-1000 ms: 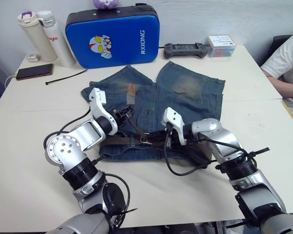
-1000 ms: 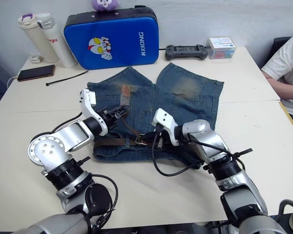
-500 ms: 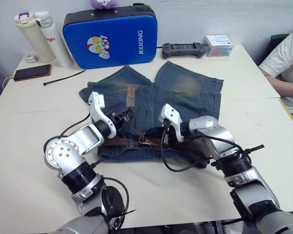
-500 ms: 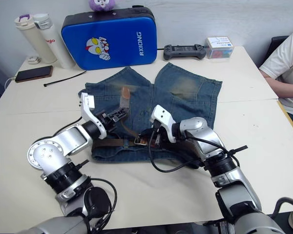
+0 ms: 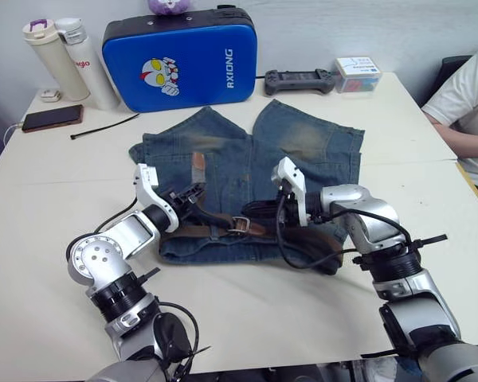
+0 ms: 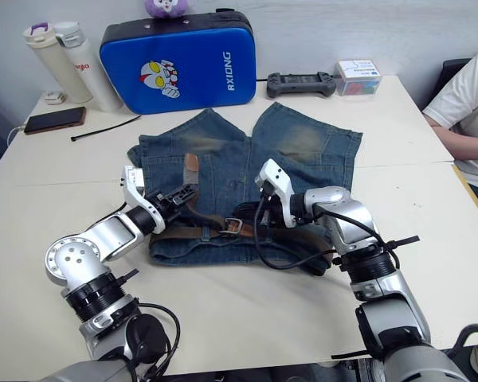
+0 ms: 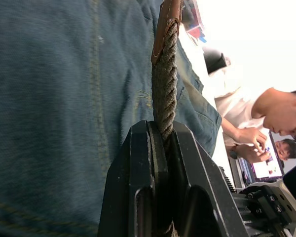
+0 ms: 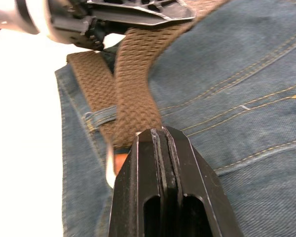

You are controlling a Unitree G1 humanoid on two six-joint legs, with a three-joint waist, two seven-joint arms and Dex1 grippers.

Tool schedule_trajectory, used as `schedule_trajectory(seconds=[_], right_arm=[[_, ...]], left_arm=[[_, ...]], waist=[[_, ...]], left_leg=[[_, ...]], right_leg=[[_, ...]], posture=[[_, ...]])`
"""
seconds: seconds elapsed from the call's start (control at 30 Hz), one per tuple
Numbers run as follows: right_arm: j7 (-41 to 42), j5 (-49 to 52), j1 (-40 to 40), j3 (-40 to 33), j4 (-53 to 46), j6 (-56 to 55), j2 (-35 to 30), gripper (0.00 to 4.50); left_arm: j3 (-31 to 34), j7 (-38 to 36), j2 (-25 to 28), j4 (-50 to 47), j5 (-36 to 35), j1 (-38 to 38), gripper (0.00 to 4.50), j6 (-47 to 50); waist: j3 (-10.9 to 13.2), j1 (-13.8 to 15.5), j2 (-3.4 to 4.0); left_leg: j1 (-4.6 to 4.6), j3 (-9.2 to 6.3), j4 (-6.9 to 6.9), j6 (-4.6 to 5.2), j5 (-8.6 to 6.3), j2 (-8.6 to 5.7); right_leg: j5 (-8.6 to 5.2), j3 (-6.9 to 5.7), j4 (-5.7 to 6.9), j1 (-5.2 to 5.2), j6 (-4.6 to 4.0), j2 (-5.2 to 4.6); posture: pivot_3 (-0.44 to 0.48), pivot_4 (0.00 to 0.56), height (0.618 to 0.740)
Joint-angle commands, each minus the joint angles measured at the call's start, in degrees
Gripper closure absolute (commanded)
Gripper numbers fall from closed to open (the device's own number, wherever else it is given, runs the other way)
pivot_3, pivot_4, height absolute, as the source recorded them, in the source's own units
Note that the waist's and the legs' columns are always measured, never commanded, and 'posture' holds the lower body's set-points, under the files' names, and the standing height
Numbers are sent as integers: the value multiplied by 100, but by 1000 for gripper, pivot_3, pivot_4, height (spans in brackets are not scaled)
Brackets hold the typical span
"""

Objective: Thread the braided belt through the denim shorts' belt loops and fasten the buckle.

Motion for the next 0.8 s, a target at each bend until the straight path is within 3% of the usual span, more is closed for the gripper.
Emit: schedule_trajectory(seconds=[0.03, 0.8], right_arm=[[43, 61, 15, 75, -168, -50, 57, 4407], [278, -594, -188, 657, 1025, -880, 421, 4407]], left_arm=[[-90, -15, 121, -113, -196, 16, 4500, -108], [-180, 219, 258, -128, -489, -34, 4500, -201]], waist=[[0, 5, 0], [0, -13, 0]], left_leg=[[0, 0, 0, 0, 0, 0], [1, 0, 1, 0, 0, 1]], right_leg=[[0, 0, 0, 0, 0, 0], [0, 0, 1, 0, 0, 1]], posture=[[0, 150, 740], [0, 150, 740]])
